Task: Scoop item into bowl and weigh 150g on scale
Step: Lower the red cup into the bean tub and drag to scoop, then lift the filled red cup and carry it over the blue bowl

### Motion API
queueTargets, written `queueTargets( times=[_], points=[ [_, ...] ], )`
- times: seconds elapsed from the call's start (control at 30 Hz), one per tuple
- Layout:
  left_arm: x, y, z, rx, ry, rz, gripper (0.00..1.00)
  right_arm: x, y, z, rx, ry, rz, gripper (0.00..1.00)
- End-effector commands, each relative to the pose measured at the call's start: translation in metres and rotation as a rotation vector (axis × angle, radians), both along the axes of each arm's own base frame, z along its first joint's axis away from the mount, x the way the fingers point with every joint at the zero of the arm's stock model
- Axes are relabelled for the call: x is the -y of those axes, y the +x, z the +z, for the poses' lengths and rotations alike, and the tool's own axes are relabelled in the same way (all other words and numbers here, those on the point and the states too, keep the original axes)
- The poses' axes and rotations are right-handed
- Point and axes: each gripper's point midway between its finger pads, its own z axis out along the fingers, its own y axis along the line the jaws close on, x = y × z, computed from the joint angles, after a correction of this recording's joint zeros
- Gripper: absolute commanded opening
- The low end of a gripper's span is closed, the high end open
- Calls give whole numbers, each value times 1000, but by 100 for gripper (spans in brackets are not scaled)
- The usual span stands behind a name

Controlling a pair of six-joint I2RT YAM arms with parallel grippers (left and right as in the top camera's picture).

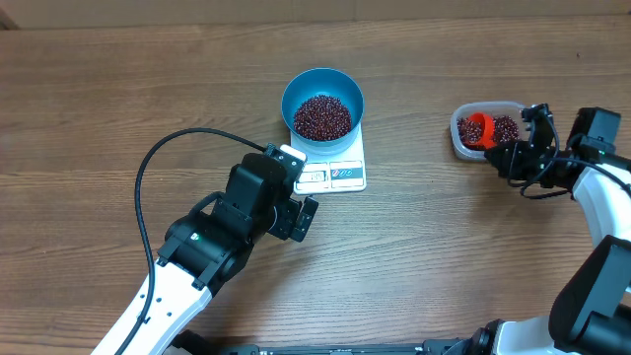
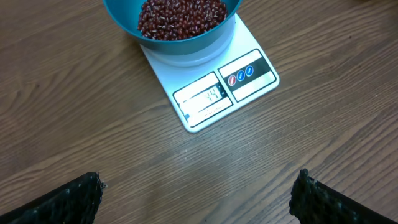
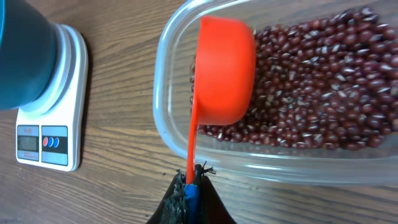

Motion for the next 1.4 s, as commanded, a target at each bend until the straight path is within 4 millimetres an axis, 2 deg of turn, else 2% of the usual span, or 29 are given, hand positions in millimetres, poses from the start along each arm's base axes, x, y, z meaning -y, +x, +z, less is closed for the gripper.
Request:
queueTargets(
  times=[0.0,0.53,0.77,0.93,1.13,1.37],
  points=[
    [1,0,0,1,2,-17,100,4,-1,1,12,28,-10,4],
    [1,0,0,1,2,-17,99,8,-2,37,137,287,-18,4],
    [1,0,0,1,2,-17,100,-6,-3,63,137,514,-33,4],
    [1,0,0,1,2,-17,100,-22,-2,80,137,634,-1,4],
    [1,0,0,1,2,-17,99,-52,-2,91,96,726,63,4],
    [1,0,0,1,2,-17,100,-107,0,95,78,720,220,4]
  ],
)
